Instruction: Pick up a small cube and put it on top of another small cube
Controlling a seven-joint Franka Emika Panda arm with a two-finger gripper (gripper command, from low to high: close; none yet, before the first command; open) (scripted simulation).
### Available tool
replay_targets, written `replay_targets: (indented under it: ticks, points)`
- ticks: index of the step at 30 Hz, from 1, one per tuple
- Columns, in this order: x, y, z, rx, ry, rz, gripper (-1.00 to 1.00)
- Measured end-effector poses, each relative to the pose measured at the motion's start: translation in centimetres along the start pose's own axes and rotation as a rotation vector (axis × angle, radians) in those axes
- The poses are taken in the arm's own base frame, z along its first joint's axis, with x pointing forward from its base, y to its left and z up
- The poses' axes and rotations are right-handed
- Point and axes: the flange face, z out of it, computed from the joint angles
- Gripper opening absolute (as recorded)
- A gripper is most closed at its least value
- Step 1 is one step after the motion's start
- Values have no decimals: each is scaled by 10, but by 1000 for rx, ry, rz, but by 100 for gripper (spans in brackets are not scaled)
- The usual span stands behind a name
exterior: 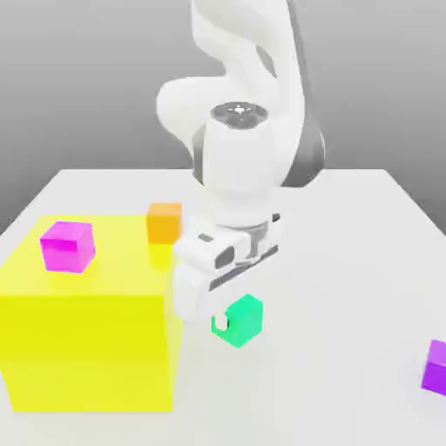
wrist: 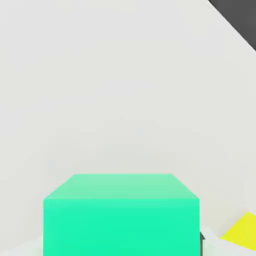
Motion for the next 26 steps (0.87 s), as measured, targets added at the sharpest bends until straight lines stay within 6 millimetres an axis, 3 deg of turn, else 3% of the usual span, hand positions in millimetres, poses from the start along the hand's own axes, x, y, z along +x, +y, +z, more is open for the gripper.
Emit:
replay_targets:
  ticks: [3,7,12,17,19,22,23,26]
  points:
    - [6,17,-40,-10,9,114,-100]
    - [-2,43,-87,-16,-2,318,-100]
    - [-28,73,-142,-27,-19,586,-100]
    - [-67,97,-194,-47,-35,857,-100]
    - [-75,99,-184,-27,-61,912,-100]
    - [-79,99,-146,-21,-68,928,-100]
    - [-81,99,-134,-21,-69,929,100]
    - [-81,99,-134,-21,-69,929,100]
